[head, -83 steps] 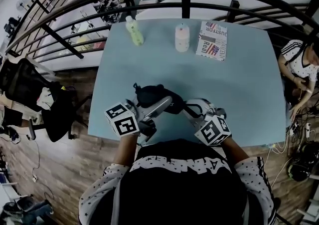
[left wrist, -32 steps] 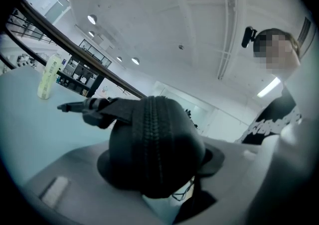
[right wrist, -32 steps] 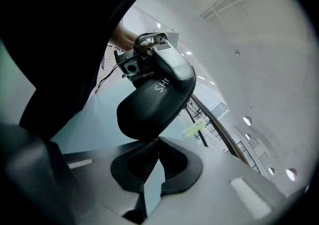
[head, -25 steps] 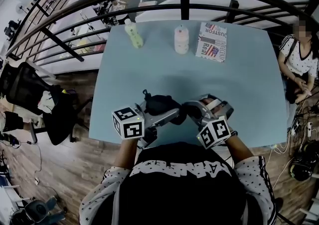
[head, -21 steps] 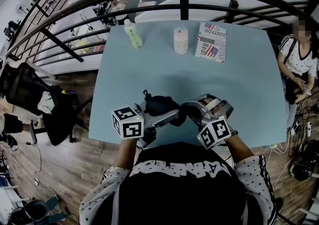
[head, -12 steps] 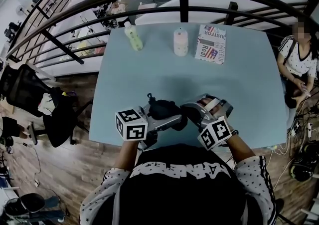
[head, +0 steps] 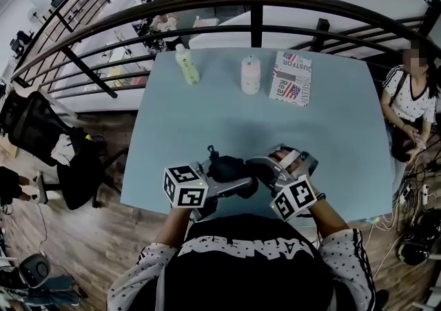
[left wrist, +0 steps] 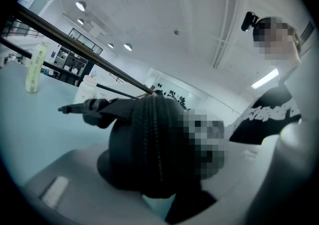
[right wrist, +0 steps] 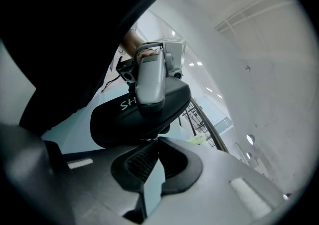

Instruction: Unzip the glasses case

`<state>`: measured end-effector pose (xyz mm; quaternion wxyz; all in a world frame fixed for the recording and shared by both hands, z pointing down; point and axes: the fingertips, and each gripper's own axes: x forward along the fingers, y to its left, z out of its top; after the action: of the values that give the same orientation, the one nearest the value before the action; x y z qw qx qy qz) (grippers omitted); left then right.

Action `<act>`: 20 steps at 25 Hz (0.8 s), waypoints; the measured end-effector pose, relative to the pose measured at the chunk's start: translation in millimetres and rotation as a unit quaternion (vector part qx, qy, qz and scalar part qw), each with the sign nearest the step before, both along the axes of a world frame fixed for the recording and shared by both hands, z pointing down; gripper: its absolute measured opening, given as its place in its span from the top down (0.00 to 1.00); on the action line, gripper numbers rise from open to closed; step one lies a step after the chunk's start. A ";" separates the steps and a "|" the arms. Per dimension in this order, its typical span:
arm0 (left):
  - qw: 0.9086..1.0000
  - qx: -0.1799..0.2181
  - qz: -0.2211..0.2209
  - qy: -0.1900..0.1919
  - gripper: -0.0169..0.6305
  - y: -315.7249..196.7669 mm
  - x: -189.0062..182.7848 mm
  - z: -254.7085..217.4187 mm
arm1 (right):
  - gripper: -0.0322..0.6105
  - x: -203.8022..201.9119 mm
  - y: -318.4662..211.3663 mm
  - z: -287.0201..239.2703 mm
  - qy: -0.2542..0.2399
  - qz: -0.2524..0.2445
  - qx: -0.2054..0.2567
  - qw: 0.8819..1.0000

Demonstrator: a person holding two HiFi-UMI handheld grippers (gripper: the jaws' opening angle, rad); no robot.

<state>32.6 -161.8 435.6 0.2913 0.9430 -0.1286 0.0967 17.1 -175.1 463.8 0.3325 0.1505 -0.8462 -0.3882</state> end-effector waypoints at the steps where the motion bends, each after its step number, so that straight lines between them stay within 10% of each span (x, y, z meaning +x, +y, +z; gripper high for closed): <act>1: 1.000 -0.002 0.002 -0.001 0.97 1.9 1.4 0.2 | 0.94 0.4 1.3 -1.1 -0.001 -0.001 -0.001 1.000; 20: 0.999 0.014 0.007 -0.041 0.97 2.1 8.1 12.3 | 0.94 3.0 -4.3 -0.8 0.018 -0.004 0.010 1.000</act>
<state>40.7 -159.8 448.0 0.2715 0.9431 -0.1355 0.1358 20.1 -179.4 463.0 0.3444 0.1434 -0.8370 -0.4003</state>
